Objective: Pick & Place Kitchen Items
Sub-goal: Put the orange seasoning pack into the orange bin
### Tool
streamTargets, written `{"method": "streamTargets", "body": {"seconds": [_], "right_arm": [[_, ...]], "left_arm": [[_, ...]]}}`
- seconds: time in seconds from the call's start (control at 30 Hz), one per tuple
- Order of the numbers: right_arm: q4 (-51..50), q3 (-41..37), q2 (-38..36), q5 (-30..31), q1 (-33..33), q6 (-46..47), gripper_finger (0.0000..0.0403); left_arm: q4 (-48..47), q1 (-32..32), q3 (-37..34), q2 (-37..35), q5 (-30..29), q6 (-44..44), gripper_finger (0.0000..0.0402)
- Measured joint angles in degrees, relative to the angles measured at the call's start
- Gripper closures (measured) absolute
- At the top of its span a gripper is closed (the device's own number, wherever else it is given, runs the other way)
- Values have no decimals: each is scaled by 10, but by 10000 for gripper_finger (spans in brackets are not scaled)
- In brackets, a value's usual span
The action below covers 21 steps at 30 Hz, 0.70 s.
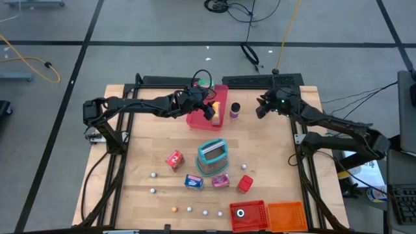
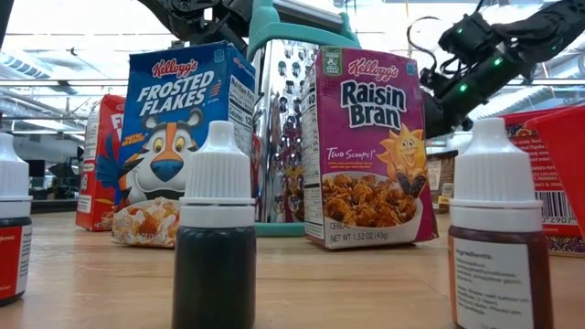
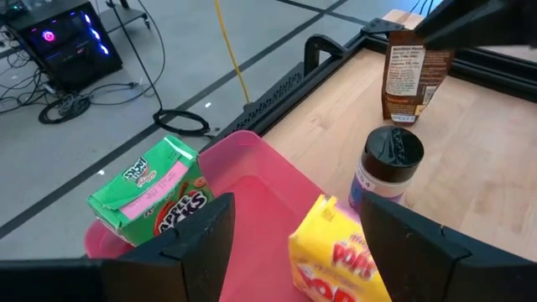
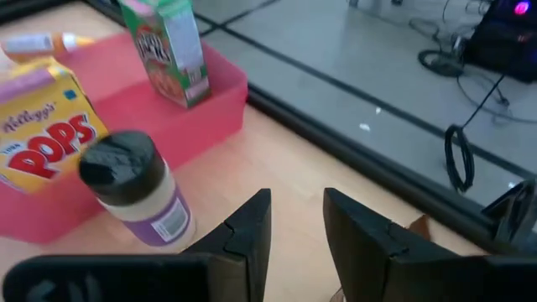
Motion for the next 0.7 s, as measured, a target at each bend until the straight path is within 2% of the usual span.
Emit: {"method": "streamTargets", "body": {"seconds": [0.1,0.23,0.7], "right_arm": [[-30,0,-31,5,0,0,300],[-100,0,-44,57,0,1,300],[-126,-13,-41,42,0,25,300]], "left_arm": [[0,0,0,0,0,0,144],[0,0,0,0,0,-3,144],[0,0,0,0,1,-13,144]]}}
